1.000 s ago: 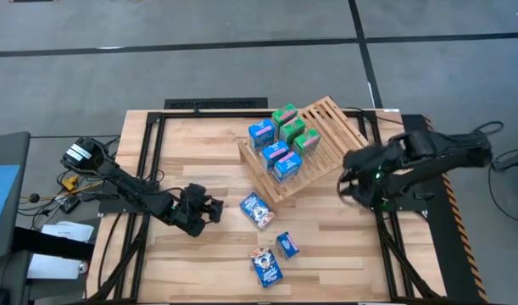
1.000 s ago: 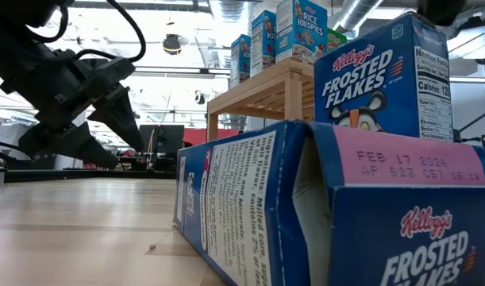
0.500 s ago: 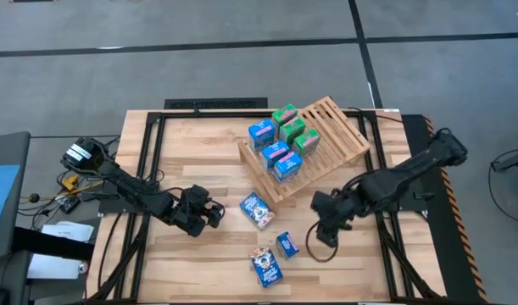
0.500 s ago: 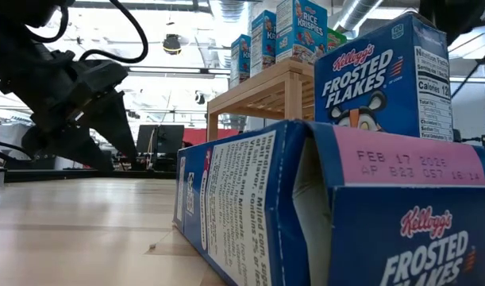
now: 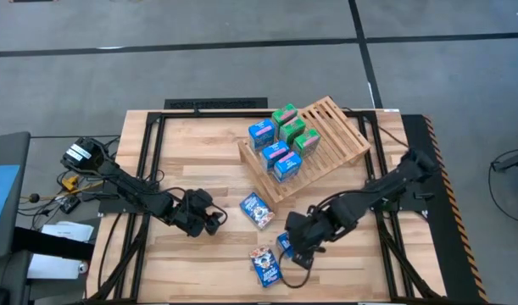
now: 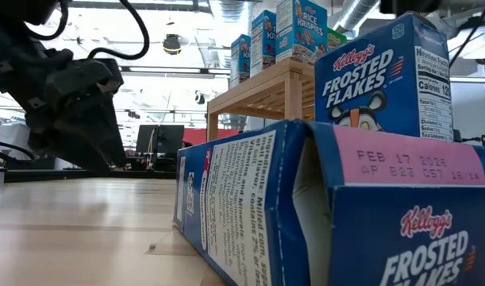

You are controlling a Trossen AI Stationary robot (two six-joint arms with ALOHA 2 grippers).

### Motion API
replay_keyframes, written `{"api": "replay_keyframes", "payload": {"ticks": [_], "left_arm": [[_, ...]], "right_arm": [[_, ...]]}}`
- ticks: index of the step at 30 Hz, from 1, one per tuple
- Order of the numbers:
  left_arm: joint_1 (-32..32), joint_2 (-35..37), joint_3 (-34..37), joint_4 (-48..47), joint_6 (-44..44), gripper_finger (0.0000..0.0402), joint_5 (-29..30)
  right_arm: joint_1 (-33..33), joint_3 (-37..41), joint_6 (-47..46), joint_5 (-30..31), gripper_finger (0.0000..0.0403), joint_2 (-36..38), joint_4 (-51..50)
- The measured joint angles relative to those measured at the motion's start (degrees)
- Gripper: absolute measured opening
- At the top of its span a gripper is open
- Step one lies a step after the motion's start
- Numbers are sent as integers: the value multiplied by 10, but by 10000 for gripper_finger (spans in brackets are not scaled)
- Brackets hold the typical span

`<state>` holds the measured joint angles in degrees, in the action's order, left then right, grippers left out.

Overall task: Stack cereal on shelf
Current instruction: Put the middle blue cereal box on the shelf

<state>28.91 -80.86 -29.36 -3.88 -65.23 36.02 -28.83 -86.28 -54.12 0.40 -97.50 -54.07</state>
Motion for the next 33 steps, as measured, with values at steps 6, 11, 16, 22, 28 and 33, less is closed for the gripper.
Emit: {"api": "replay_keyframes", "payload": {"ticks": [6,11,16,22,28,33], "left_arm": [[10,0,0,13,18,276,2],[23,0,0,13,20,276,2],[35,0,0,6,19,276,2],[38,0,0,2,20,276,3],[38,0,0,2,20,276,17],[38,0,0,3,20,276,24]], "right_arm": [[2,-61,4,25,246,-67,-22],[8,-72,6,24,246,-103,-22],[16,-74,0,23,246,-111,-1],[24,-73,-18,26,246,-102,-20],[24,-74,-29,43,246,-94,-28],[24,-73,-29,43,246,-98,-38]]}}
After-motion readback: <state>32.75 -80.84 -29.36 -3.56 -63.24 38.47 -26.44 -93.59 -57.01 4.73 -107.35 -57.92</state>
